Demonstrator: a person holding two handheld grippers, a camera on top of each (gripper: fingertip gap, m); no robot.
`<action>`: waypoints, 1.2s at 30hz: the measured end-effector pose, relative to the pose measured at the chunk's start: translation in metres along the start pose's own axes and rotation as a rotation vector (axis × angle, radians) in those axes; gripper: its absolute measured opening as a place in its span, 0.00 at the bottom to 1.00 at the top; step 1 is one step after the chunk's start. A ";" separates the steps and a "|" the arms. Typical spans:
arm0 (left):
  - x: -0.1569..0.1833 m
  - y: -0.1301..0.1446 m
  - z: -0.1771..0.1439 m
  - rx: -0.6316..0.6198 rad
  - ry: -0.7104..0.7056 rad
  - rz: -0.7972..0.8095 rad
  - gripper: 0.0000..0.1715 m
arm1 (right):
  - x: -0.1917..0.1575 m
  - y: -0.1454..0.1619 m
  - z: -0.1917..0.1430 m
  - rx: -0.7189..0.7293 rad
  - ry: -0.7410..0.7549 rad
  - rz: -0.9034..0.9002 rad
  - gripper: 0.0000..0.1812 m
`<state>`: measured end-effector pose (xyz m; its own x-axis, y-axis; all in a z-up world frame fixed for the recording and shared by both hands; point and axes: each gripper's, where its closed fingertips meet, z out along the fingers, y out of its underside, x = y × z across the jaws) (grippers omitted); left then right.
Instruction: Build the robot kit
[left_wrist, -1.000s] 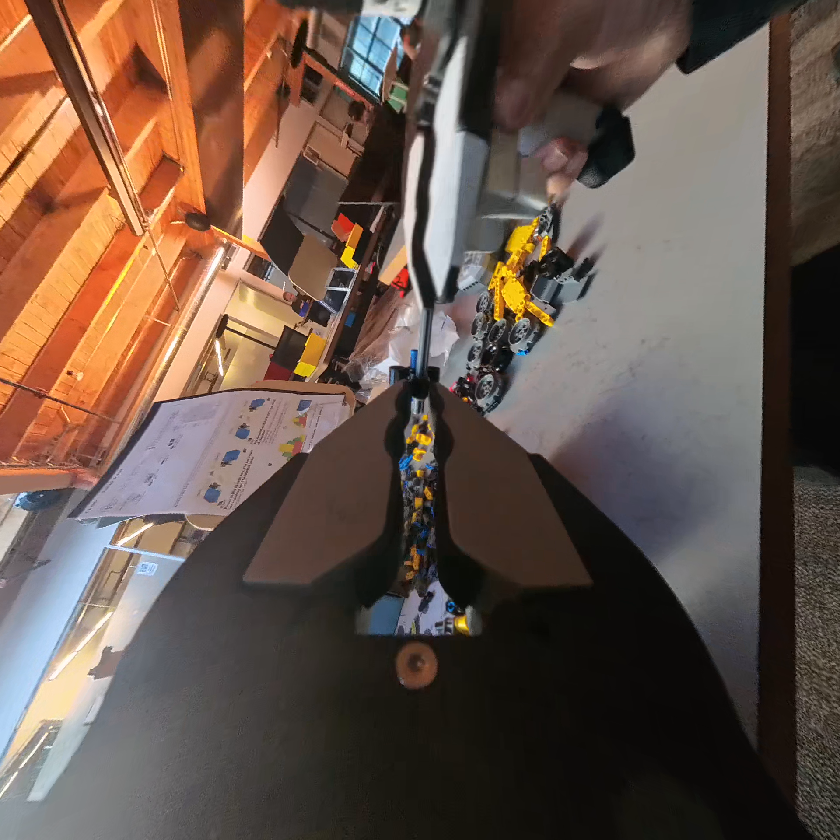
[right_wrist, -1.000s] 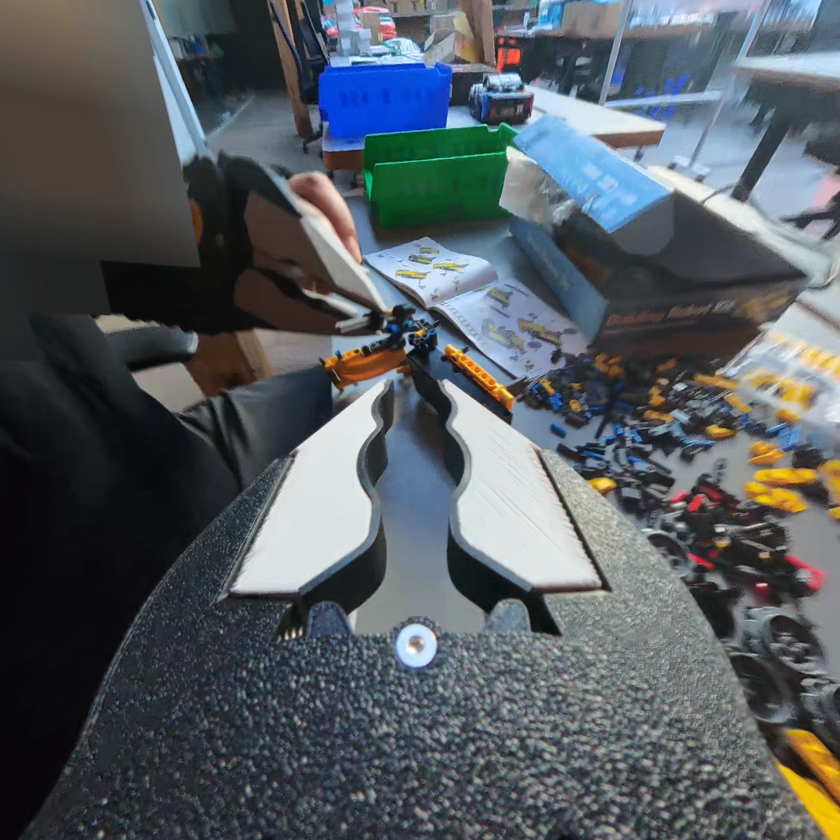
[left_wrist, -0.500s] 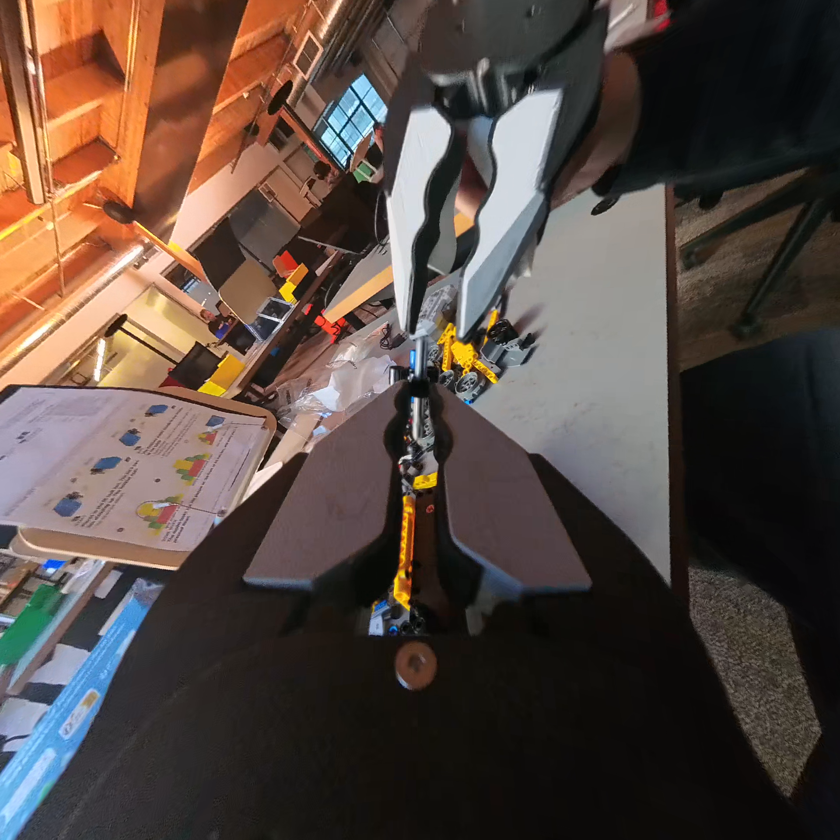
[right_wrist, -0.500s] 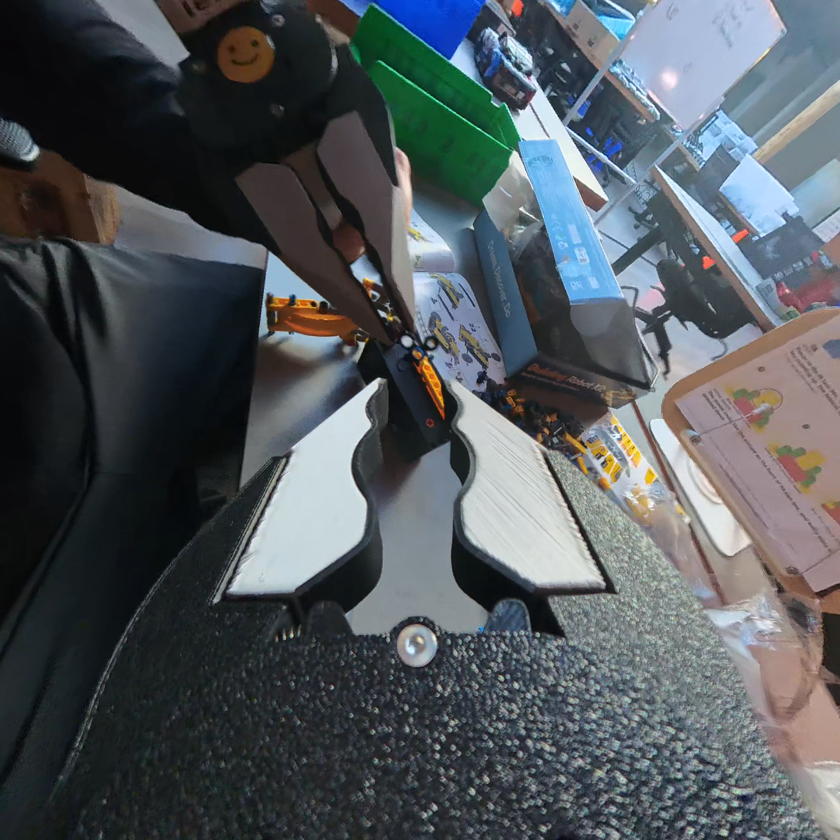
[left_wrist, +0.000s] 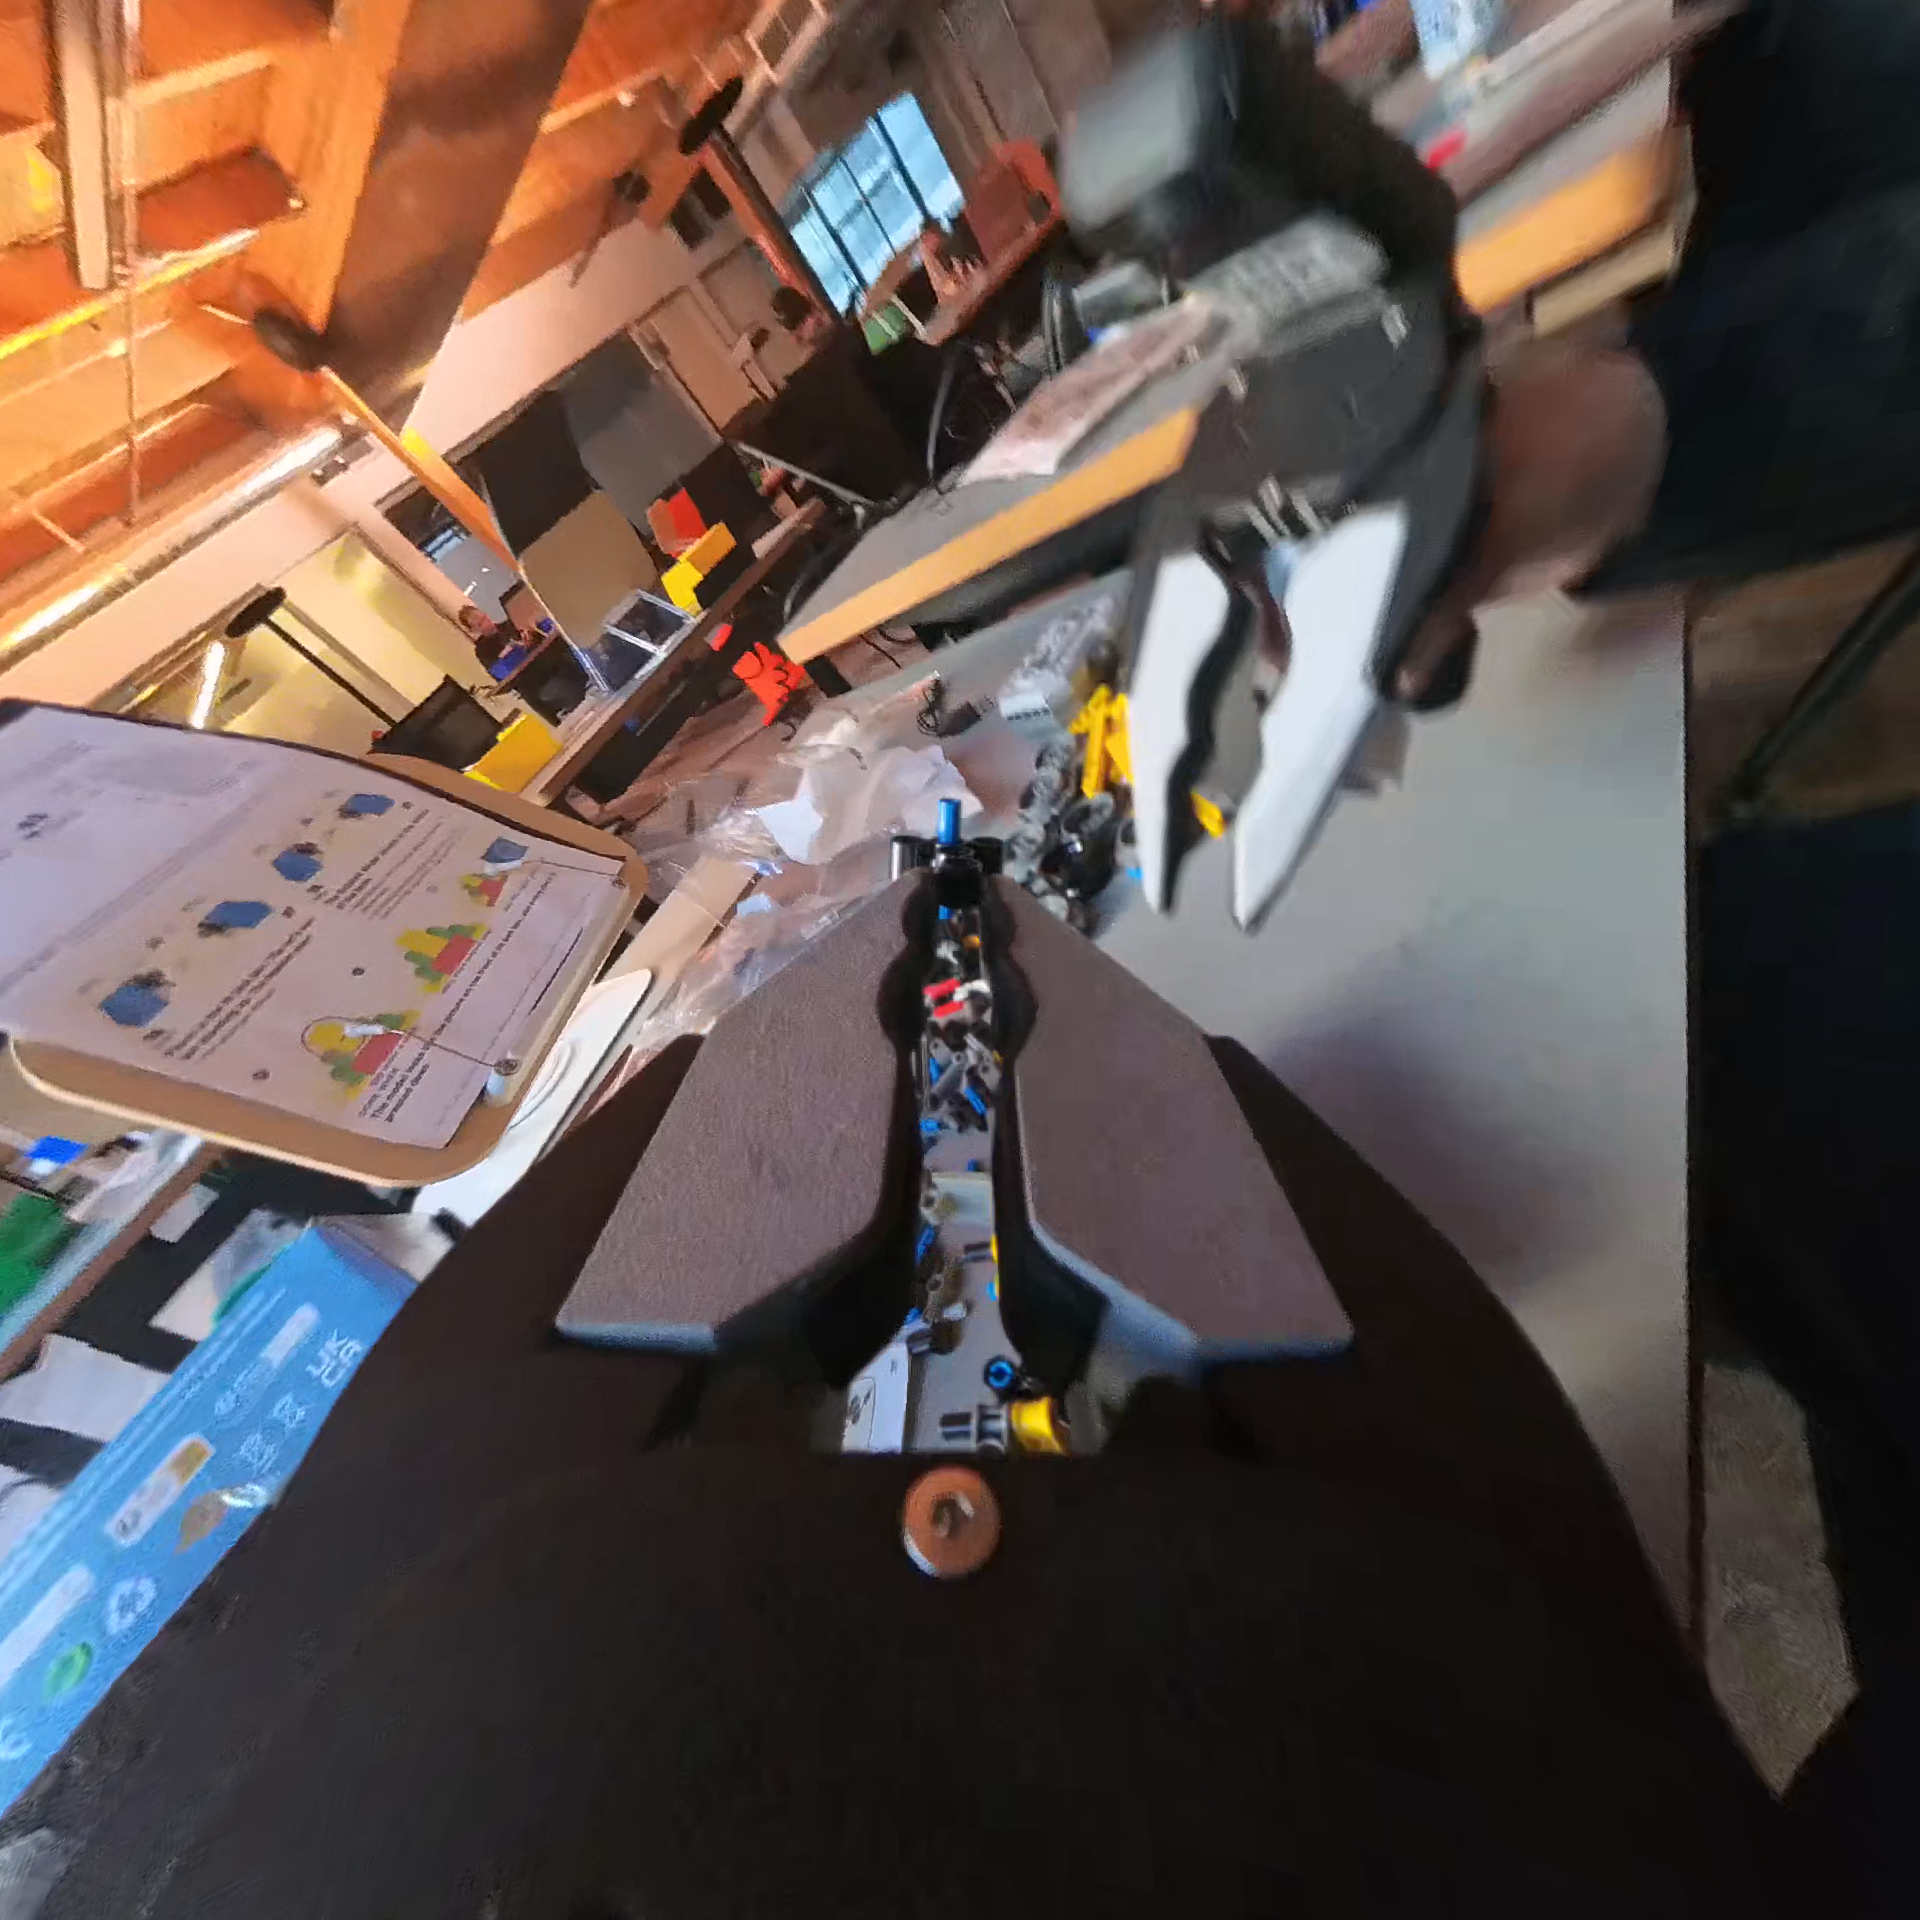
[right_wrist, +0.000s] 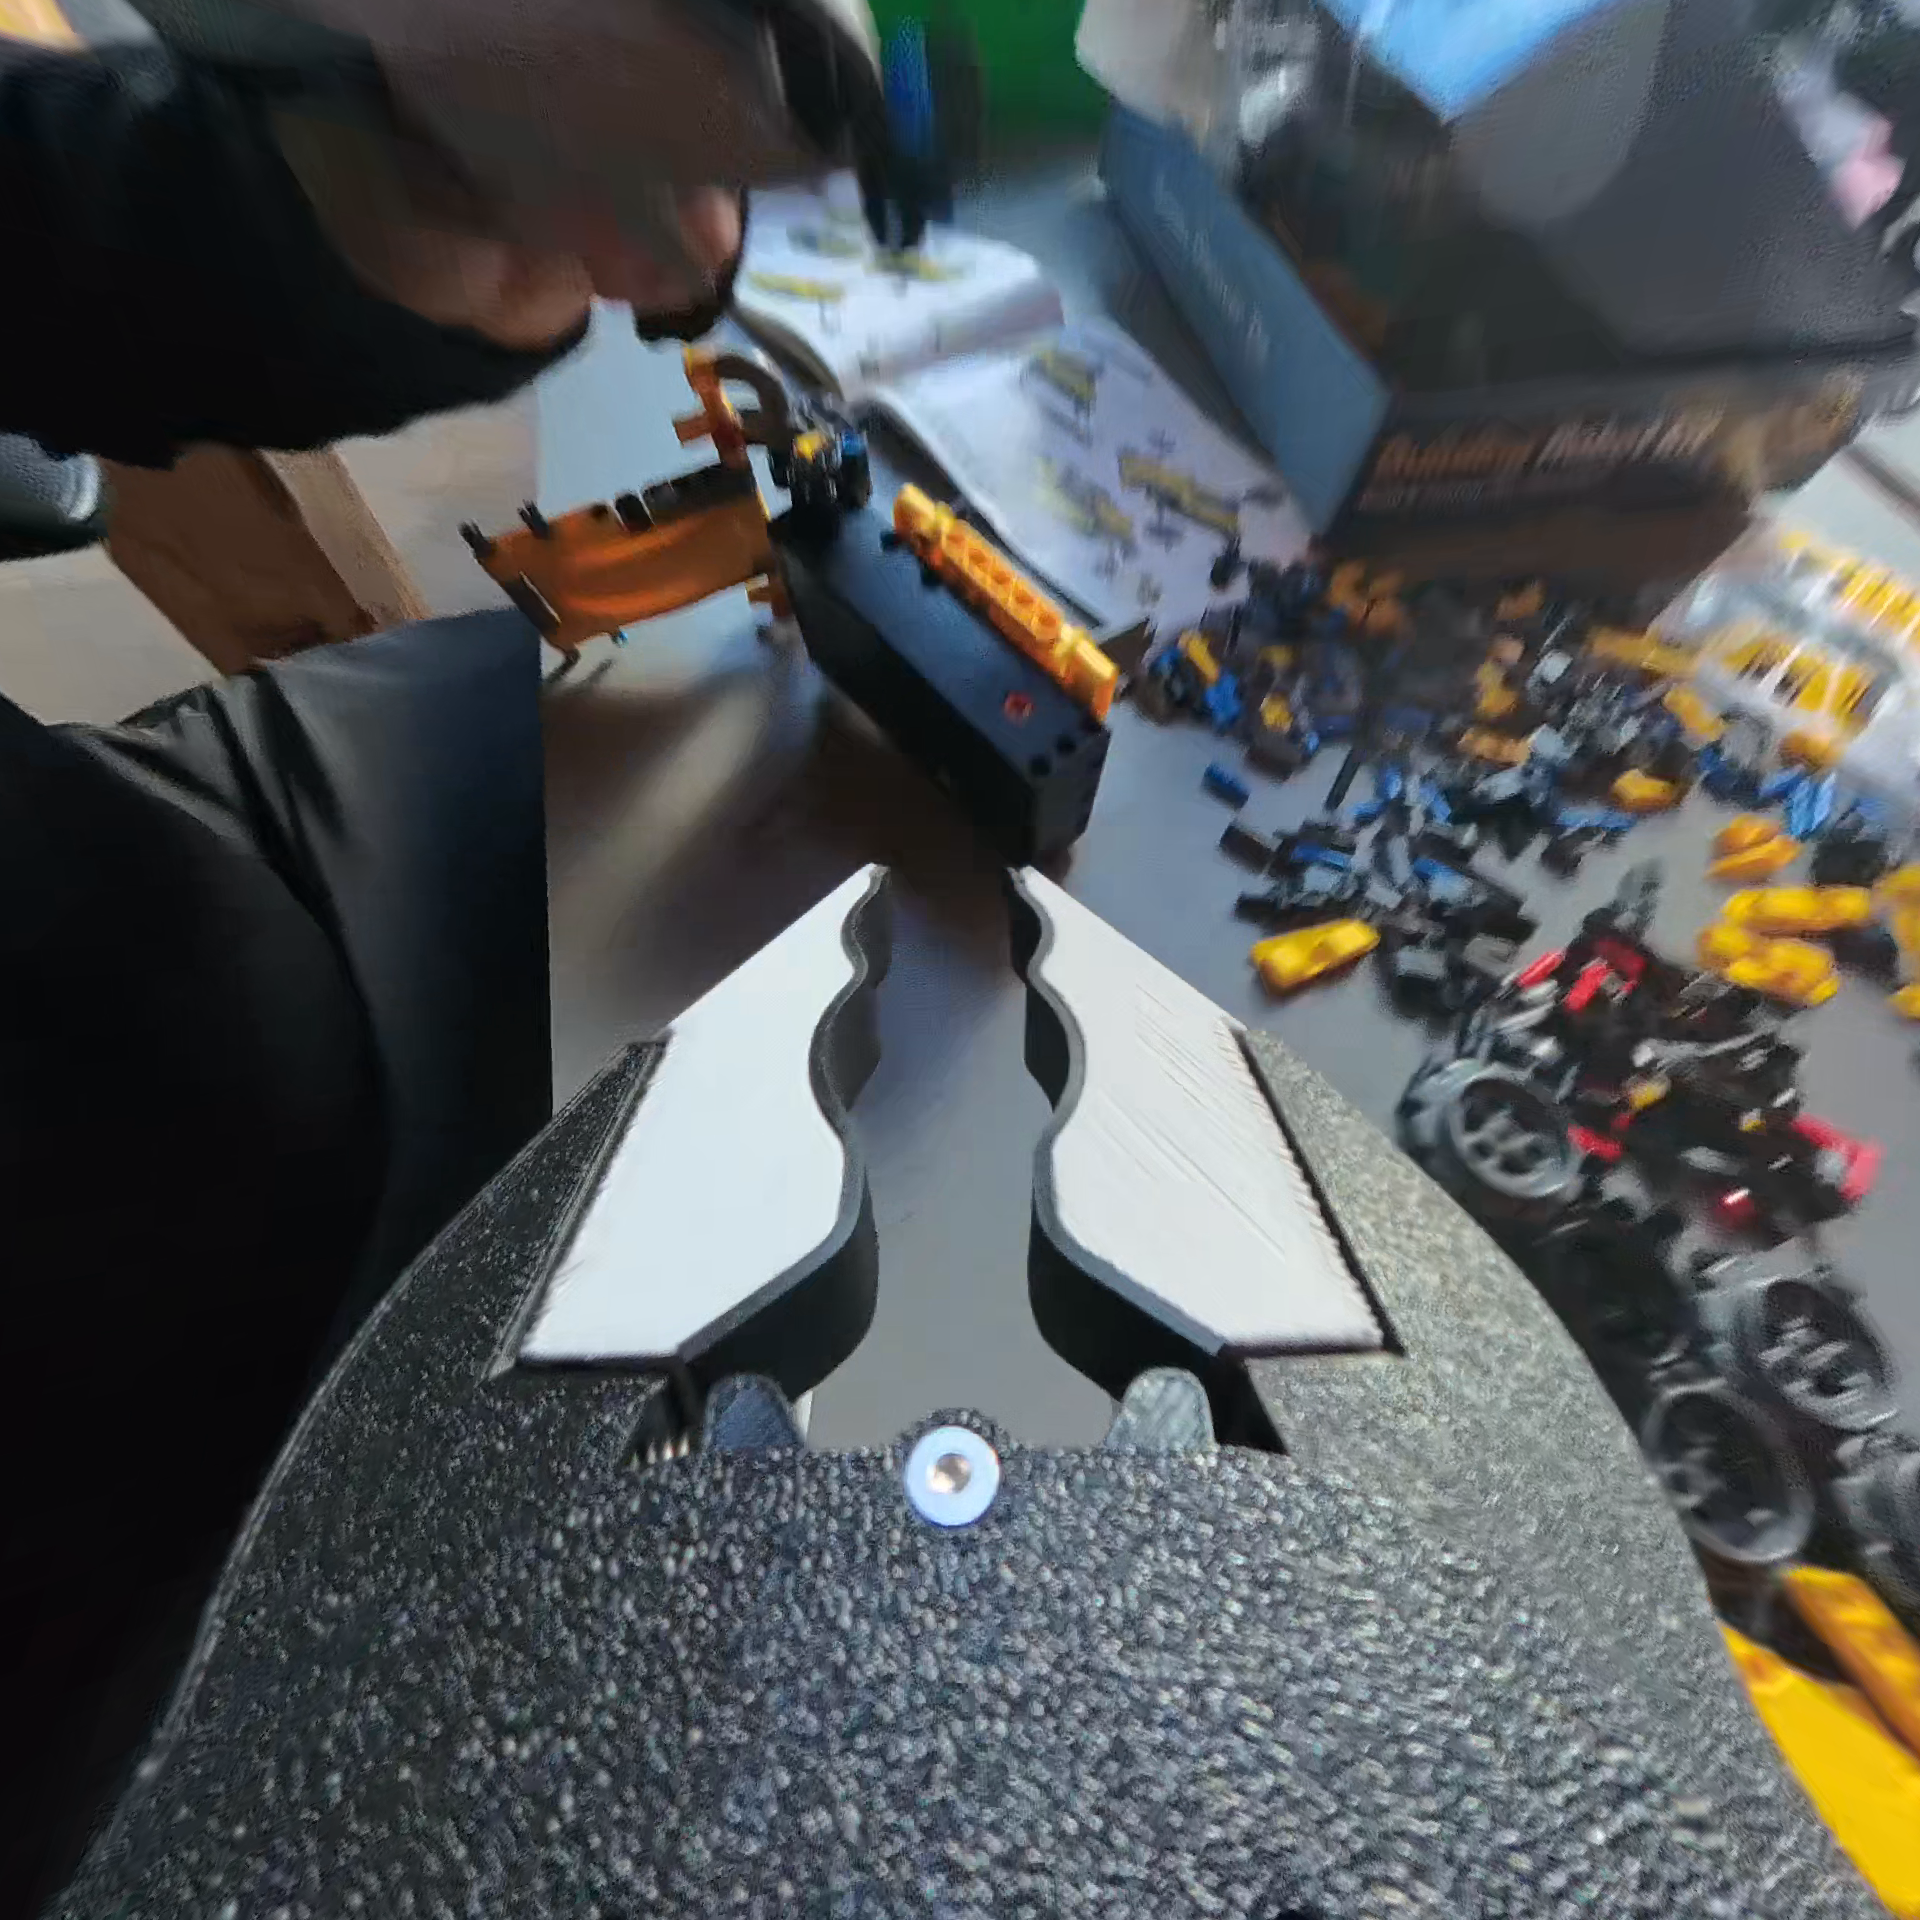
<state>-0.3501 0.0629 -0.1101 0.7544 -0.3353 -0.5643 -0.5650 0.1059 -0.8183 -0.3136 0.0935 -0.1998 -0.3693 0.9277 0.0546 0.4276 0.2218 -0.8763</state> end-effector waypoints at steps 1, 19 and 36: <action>-0.005 -0.004 -0.003 0.022 -0.009 -0.029 0.02 | -0.007 0.007 0.006 -0.026 -0.005 0.019 0.13; -0.007 0.025 -0.055 -0.066 -0.148 -0.006 0.02 | -0.077 0.038 0.035 -0.239 -0.023 0.165 0.15; -0.020 0.170 -0.106 -0.511 -0.161 0.404 0.02 | -0.054 0.033 0.034 -0.244 -0.006 0.266 0.02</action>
<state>-0.4969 -0.0117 -0.2264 0.4687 -0.2139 -0.8571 -0.8706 -0.2763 -0.4072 -0.3076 0.0400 -0.2483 -0.2233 0.9609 -0.1636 0.6935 0.0387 -0.7194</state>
